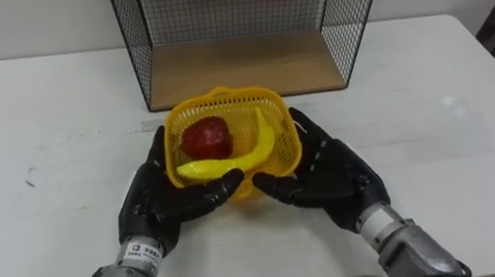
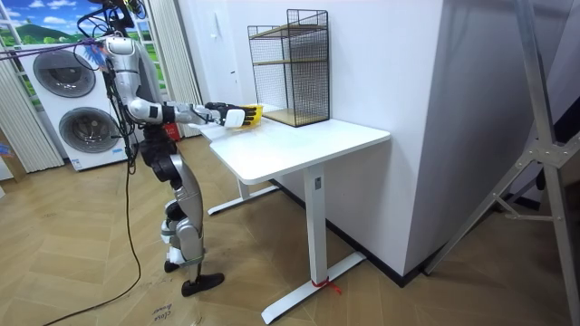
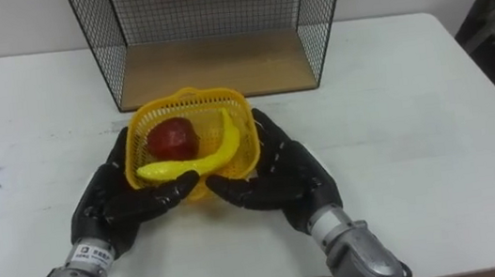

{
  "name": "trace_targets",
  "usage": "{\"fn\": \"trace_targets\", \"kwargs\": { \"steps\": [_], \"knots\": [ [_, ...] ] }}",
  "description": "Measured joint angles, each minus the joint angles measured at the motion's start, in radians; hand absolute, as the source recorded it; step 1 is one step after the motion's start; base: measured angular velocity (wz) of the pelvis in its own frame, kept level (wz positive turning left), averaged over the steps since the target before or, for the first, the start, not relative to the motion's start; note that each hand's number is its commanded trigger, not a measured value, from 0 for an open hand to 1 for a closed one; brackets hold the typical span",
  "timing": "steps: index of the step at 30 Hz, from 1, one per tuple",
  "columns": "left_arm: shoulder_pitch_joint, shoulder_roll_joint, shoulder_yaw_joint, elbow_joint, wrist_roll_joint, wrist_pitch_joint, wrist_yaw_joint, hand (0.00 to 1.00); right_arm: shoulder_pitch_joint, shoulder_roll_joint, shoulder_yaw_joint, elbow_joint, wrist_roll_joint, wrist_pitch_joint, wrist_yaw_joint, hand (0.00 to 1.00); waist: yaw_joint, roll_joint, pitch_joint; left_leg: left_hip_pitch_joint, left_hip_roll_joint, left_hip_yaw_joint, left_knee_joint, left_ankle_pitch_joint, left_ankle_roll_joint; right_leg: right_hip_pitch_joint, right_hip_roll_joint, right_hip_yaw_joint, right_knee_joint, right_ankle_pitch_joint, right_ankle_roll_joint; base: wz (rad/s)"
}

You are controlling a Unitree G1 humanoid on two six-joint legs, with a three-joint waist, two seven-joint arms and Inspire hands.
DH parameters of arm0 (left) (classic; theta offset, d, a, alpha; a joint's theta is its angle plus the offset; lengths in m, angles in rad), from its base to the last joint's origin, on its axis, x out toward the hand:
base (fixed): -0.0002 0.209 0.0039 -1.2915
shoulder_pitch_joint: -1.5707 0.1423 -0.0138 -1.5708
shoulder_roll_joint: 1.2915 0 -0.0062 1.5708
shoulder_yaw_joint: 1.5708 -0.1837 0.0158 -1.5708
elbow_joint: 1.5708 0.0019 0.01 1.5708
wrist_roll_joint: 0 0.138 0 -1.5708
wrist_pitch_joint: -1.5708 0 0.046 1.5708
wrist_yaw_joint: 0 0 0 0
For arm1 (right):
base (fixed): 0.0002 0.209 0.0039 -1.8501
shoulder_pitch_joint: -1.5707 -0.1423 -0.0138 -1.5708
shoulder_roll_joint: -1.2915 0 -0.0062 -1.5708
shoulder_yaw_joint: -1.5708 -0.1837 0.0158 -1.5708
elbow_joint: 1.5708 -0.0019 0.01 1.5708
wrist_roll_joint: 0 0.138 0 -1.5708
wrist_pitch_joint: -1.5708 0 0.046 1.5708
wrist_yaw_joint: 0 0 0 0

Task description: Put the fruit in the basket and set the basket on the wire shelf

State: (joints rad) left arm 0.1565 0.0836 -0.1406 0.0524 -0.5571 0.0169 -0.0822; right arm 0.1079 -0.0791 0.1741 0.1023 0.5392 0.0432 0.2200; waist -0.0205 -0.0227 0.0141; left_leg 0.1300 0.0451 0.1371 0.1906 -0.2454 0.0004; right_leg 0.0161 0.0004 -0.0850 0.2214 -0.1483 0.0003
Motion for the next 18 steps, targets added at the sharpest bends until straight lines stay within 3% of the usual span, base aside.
{"fn": "trace_targets", "kwargs": {
  "steps": [4, 14, 18],
  "knots": [
    [-0.003, -0.002, -0.015, 0.0, 0.0, 0.0, 0.001, 0.0, -0.015, -0.002, 0.0, -0.001, -0.063, -0.002, -0.024, 0.0, -0.009, 0.007, -0.0044, 0.0, 0.001, 0.01, 0.0, 0.0, 0.0, -0.012, 0.002, 0.009, 0.013, 0.001, -0.001, -0.08],
    [-0.011, -0.002, -0.021, 0.0, -0.002, -0.004, 0.002, 0.0, -0.02, -0.001, 0.001, -0.027, -0.079, -0.011, -0.039, 0.0, -0.017, 0.012, -0.0045, -0.006, 0.002, 0.027, -0.004, 0.0, 0.0, -0.026, 0.007, 0.028, 0.02, 0.015, -0.003, -0.07],
    [-0.023, -0.003, -0.033, -0.002, -0.024, -0.026, 0.003, 0.0, -0.02, -0.002, 0.001, -0.058, -0.078, -0.024, -0.058, 0.0, -0.031, 0.013, -0.0041, -0.01, 0.003, 0.029, -0.003, 0.0, 0.0, -0.031, 0.009, 0.031, 0.02, 0.016, -0.004, -0.01]
  ]
}}
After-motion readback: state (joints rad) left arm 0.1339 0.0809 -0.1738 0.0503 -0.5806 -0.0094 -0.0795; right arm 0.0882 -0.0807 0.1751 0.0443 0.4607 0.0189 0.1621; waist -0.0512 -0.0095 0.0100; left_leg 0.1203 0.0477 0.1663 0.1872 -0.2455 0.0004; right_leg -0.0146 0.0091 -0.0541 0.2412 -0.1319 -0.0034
